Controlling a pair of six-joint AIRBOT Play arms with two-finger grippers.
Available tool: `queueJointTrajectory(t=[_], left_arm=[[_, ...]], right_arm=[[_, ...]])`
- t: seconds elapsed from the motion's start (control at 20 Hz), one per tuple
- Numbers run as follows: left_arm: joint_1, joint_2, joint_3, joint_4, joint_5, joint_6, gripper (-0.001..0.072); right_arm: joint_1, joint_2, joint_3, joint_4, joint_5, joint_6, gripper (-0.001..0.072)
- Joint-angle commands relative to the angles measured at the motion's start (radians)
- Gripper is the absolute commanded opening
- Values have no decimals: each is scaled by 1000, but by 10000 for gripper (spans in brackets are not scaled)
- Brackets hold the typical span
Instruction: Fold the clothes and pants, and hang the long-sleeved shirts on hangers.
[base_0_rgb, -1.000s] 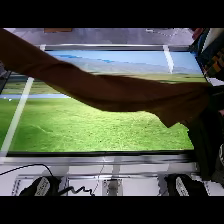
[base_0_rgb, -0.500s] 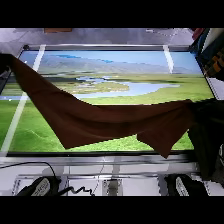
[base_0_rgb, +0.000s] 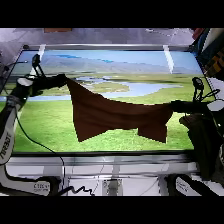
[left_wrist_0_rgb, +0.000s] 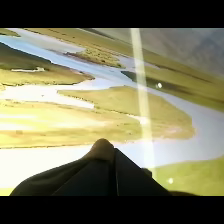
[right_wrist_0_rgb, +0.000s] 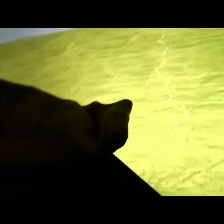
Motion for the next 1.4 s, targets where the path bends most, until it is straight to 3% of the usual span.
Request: queueJointTrajectory(t=[0.0,0.05,0.1,0.15,0.2,0.25,0.45,0.6,0.75,0.85,1.05,1.2,1.35], left_arm=[[-58,-76,-1,-110,202,0,12],[-63,-76,-1,-109,219,0,24],[-63,-76,-1,-109,222,0,72],[-63,-76,-1,-108,220,0,224],[-62,-76,-1,-109,220,0,607],[-60,-74,0,-108,219,0,708],[-22,-37,-1,-76,62,0,716],[39,18,-1,61,-143,0,716],[104,51,-1,152,-402,-1,703],[130,48,-11,163,-523,-2,703],[141,48,-45,162,-558,-32,703],[141,48,-79,163,-559,-50,703],[143,49,-150,162,-580,-54,702]], right_arm=[[1,-130,-12,101,-304,3,15],[1,-141,-12,110,-335,3,15],[0,-147,-12,106,-350,3,75],[0,-147,-12,99,-360,3,292],[0,-147,-12,97,-374,3,460],[0,-147,-11,92,-380,3,456],[-78,-154,-8,63,-278,113,444],[-220,-185,-8,48,-29,119,423],[-293,-241,-8,49,177,12,426],[-286,-289,-8,64,200,-40,429],[-274,-388,-7,214,209,-183,429],[-253,-424,13,232,217,-266,424],[-223,-425,43,229,204,-315,334]])
